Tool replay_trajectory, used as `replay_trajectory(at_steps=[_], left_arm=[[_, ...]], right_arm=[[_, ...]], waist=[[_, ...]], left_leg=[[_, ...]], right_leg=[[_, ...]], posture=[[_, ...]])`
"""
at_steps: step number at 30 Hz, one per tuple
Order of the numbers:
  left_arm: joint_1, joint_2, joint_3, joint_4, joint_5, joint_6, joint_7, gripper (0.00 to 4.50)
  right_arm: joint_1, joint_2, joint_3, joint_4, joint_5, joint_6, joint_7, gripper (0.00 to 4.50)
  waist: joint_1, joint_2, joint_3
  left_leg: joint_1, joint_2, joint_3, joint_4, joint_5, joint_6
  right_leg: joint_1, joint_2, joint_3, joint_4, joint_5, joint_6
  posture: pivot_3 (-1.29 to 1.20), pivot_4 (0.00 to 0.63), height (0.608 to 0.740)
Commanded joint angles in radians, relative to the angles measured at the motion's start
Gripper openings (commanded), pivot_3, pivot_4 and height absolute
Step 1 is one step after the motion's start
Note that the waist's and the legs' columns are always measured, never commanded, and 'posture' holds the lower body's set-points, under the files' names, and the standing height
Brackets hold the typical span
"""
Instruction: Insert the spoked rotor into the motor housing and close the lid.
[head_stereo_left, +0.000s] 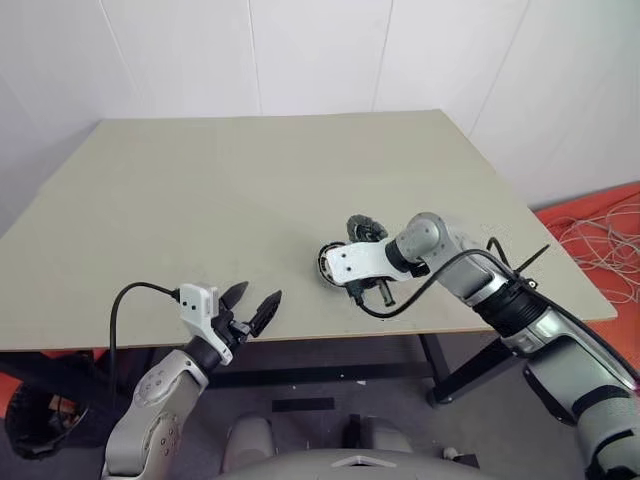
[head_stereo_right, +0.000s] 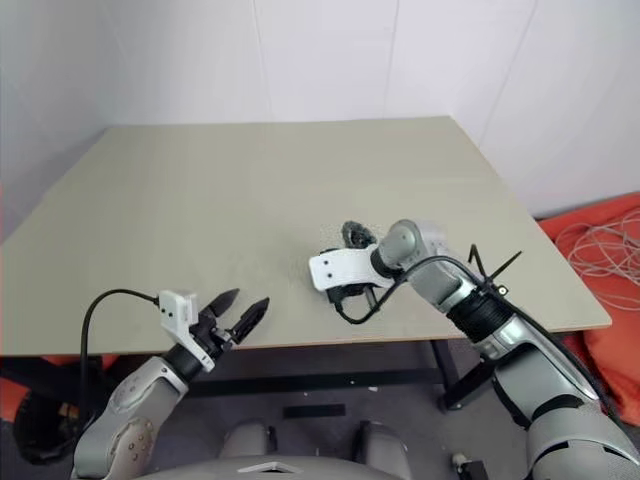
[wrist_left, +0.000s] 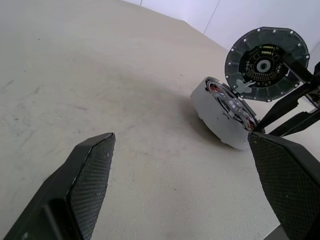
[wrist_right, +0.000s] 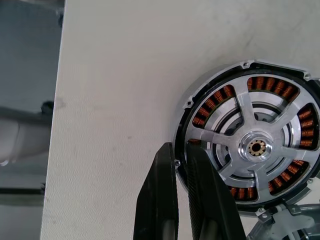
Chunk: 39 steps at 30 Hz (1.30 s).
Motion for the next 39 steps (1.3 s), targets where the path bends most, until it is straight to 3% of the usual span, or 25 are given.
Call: replay_trajectory(at_steps=[1,6,13,20,39], left_arm=[[-0.012,-0.002,-0.004,-0.041,-0.012,-0.002,0.000,4.50],[-0.015,-0.002,-0.005,-0.027,-0.014,-0.008,-0.005,4.50],[-0.003,-0.001,-0.003,-0.024,-0.016,-0.016,-0.010,4.50],[-0.008,0.004,0.001,-0.017,-0.020,-0.014,-0.016,4.50],[-0.003,-0.011,-0.025,-0.053,-0.011,0.002,0.022,4.50]], right_arm=[[-0.053,0.045,-0.033,-0.090,0.035,0.233,0.023,0.02],[-0.099,0.108,-0.027,-0.093,0.051,0.423,-0.029,0.02],[-0.131,0.192,-0.076,-0.105,0.143,0.495,-0.102,0.02],[-0.134,0.207,-0.074,-0.105,0.199,0.482,-0.177,0.02],[-0.120,0.095,0.025,-0.064,0.213,0.377,-0.183,0.02]], waist=[[-0.004,0.000,0.000],[-0.011,0.000,0.000],[-0.014,0.001,0.001],[-0.011,0.001,0.001],[-0.015,0.001,0.001]], left_leg=[[0.000,0.000,0.000,0.000,0.000,0.000],[-0.001,0.000,0.000,0.000,0.000,0.000],[-0.001,0.000,0.000,0.000,0.000,0.000],[-0.001,0.000,0.000,0.000,0.000,0.000],[-0.001,0.000,0.000,0.000,0.000,0.000]], right_leg=[[0.000,0.000,0.000,0.000,0.000,0.000],[-0.001,0.000,0.000,0.000,0.000,0.000],[-0.001,0.000,0.000,0.000,0.000,0.000],[-0.001,0.000,0.000,0.000,0.000,0.000],[-0.002,0.000,0.000,0.000,0.000,0.000]], posture=[[0.00,0.000,0.740],[0.00,0.000,0.740],[0.00,0.000,0.740],[0.00,0.000,0.740],[0.00,0.000,0.740]])
